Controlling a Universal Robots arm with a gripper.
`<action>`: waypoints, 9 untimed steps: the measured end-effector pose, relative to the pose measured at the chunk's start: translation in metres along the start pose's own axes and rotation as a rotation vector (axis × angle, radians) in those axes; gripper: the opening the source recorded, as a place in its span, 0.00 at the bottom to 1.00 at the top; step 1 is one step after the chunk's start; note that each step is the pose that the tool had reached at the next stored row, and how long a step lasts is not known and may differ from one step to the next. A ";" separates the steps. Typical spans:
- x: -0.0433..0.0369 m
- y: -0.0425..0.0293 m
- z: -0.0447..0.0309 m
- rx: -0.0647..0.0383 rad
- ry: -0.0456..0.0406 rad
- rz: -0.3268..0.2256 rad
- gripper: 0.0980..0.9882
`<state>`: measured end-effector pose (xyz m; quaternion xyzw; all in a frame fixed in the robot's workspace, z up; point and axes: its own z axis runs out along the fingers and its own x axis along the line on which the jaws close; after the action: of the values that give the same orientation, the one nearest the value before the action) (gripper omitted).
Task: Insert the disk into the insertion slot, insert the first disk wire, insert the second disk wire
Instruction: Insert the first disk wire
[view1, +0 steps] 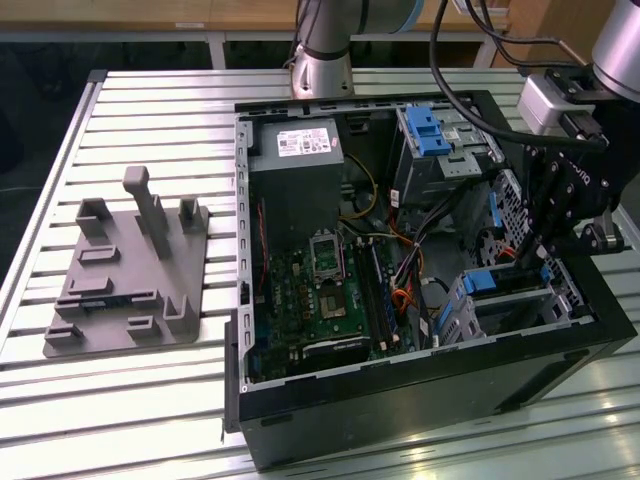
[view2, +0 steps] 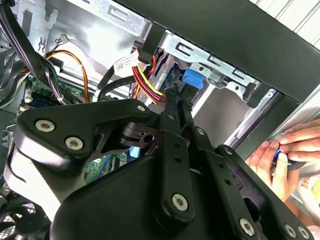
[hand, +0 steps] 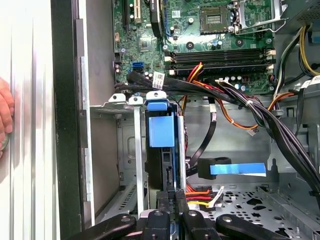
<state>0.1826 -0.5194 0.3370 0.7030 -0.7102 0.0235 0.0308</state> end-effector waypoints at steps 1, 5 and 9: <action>-0.0001 0.0000 0.0001 0.000 -0.0001 0.000 0.08; -0.0010 0.0001 0.0005 0.000 -0.0002 0.000 0.08; -0.0015 0.0000 0.0007 0.000 0.0000 0.000 0.08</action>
<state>0.1826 -0.5179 0.3362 0.7030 -0.7102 0.0234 0.0308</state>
